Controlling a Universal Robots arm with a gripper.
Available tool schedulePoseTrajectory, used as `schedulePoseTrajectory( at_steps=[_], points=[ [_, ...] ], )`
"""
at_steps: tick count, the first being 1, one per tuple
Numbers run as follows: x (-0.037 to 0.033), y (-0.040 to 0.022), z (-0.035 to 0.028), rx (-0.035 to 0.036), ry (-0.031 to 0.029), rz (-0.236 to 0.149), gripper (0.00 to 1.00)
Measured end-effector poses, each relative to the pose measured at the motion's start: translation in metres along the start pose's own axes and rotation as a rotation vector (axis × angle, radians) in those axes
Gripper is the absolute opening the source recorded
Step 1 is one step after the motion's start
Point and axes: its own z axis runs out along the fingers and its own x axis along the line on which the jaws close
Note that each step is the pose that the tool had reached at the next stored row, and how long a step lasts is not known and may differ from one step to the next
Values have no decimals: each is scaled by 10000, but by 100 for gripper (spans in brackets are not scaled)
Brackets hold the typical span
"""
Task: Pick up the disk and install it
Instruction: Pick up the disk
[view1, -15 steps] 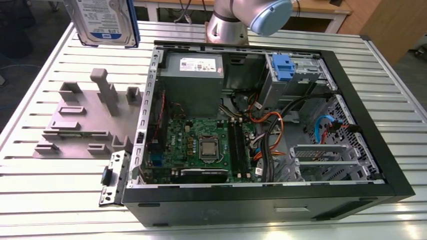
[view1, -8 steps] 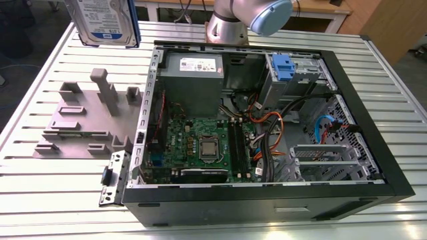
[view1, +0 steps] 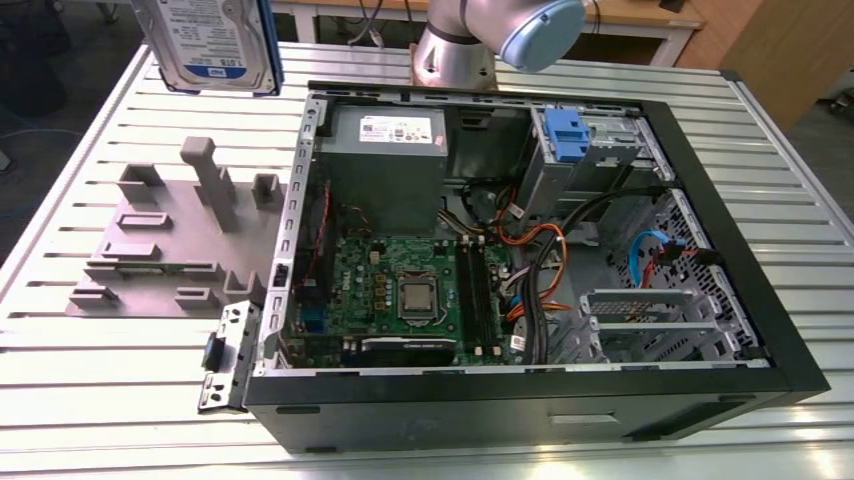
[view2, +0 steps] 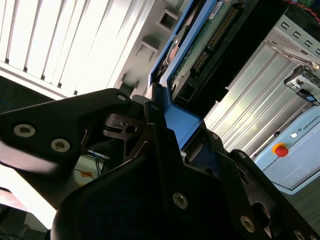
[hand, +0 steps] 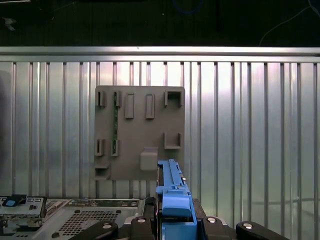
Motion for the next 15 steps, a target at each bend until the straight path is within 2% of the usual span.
schedulePoseTrajectory(
  at_steps=[15],
  points=[
    [-1,-35,0,0,0,1,36]
  ],
)
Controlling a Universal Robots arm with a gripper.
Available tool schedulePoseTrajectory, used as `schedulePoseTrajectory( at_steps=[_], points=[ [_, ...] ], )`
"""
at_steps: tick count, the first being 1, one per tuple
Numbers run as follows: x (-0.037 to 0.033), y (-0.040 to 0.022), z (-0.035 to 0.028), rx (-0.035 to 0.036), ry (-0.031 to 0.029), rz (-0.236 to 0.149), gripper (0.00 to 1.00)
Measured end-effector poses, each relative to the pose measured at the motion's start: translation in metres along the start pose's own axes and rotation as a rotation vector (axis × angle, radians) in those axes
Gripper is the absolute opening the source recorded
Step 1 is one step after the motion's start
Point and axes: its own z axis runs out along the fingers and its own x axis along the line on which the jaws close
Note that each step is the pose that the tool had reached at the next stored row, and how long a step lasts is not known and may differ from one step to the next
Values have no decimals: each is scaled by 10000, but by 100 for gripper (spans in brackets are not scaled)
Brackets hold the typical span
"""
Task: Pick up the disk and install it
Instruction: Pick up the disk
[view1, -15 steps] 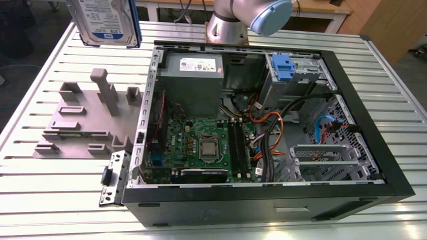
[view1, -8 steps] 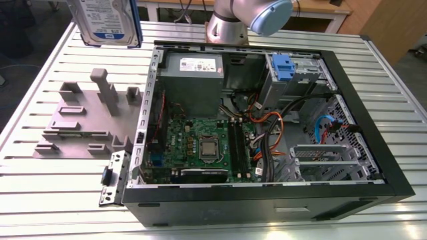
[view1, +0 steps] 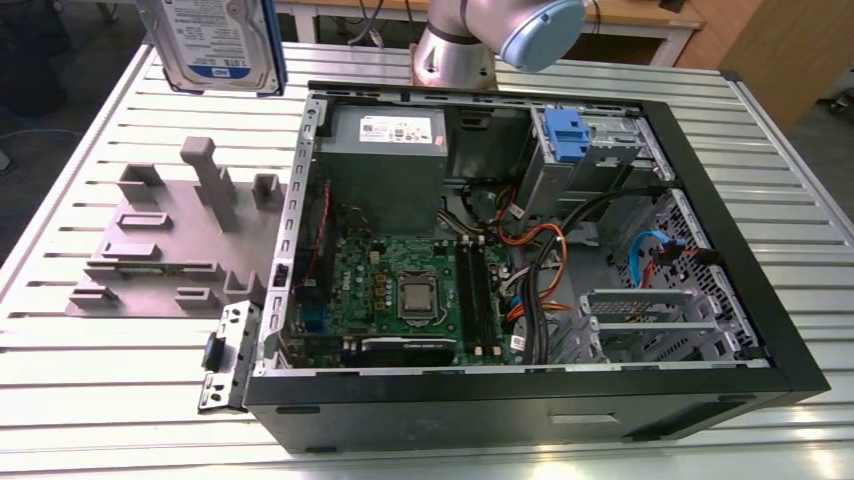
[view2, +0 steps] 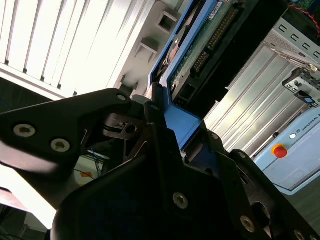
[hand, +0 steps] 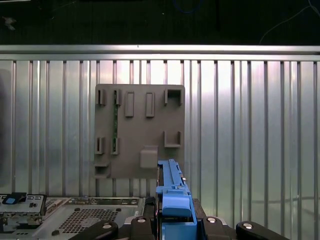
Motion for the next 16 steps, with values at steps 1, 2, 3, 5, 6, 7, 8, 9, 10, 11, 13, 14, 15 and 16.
schedulePoseTrajectory(
  at_steps=[1,2,3,5,6,7,8,9,10,11,13,14,15,16],
  points=[
    [0,-2,0,0,-1,0,36],
    [0,-5,0,0,0,0,36],
    [0,-7,0,0,0,0,36],
    [0,-13,0,0,0,0,36],
    [0,-15,0,0,0,0,36],
    [0,-18,0,1,-1,0,36],
    [0,-21,0,0,0,0,36],
    [0,-24,0,0,-1,0,36],
    [0,-26,0,1,-1,0,36],
    [0,-29,0,0,0,0,36],
    [-1,-35,0,0,0,0,36],
    [-1,-38,1,1,-1,0,36],
    [-1,-40,0,0,-1,0,36],
    [-1,-43,0,0,0,0,36]
  ],
)
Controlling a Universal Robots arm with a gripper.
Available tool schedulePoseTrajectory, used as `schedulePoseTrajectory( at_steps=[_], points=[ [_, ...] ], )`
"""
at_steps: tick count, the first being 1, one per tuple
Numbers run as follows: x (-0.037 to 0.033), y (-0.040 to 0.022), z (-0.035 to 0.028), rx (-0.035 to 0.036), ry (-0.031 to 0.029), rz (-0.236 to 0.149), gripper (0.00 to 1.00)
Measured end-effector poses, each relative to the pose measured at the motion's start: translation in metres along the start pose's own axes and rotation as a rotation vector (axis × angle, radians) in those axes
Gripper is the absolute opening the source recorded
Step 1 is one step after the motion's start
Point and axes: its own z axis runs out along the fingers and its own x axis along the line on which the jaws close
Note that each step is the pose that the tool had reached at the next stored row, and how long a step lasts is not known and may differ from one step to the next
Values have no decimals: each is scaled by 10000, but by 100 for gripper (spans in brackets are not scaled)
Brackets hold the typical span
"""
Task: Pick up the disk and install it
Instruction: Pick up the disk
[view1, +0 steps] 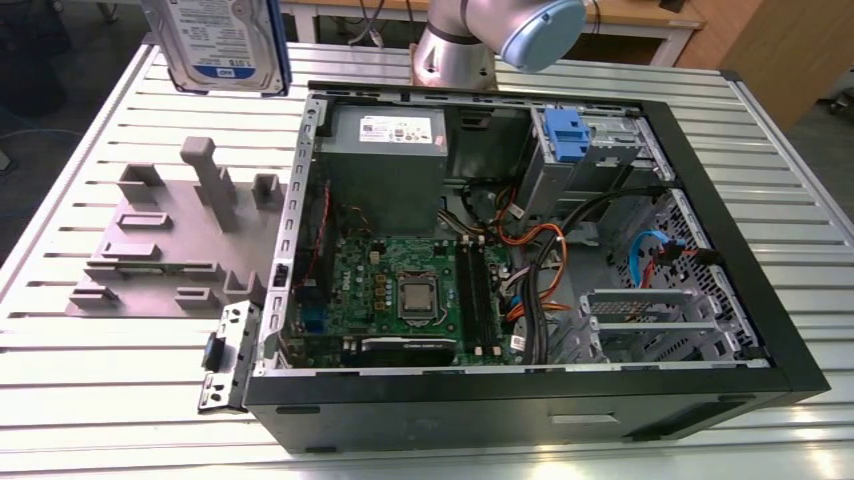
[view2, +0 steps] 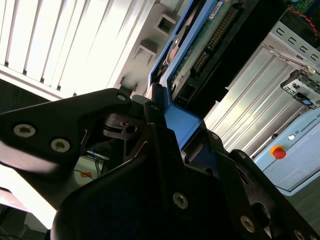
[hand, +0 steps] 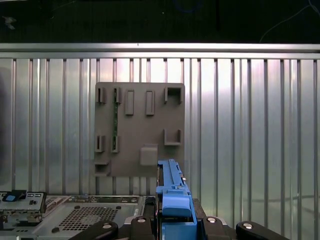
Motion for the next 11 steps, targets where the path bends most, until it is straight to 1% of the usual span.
schedulePoseTrajectory(
  at_steps=[7,11],
  points=[
    [0,-13,0,0,0,-1,36],
    [0,-37,0,0,0,0,36]
  ],
)
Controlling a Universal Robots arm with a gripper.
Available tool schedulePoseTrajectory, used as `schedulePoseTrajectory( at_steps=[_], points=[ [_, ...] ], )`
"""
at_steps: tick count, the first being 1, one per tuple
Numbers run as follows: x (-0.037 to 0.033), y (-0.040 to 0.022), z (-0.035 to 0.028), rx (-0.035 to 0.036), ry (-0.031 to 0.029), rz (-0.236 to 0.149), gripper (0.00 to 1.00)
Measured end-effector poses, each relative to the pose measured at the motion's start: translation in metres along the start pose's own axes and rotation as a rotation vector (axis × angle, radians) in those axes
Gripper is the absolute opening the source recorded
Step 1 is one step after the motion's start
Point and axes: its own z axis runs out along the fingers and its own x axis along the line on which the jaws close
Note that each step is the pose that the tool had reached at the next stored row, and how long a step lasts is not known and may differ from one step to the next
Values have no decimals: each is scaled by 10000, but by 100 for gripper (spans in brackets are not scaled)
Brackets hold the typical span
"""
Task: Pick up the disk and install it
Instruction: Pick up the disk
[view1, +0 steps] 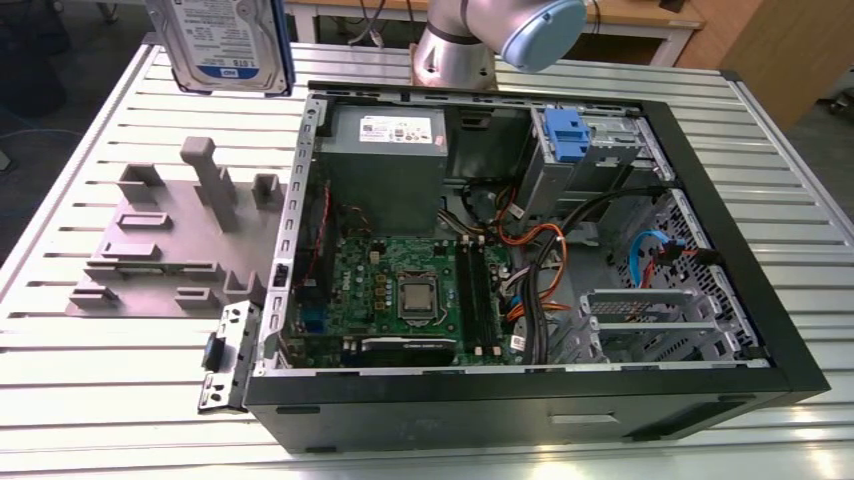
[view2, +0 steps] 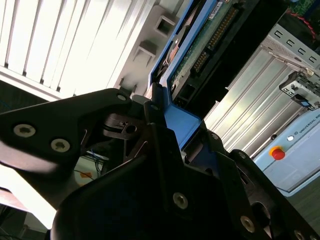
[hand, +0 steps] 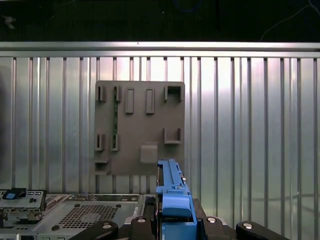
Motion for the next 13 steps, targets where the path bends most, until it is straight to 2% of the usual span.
schedulePoseTrajectory(
  at_steps=[13],
  points=[
    [13,-48,0,0,0,0,36]
  ],
)
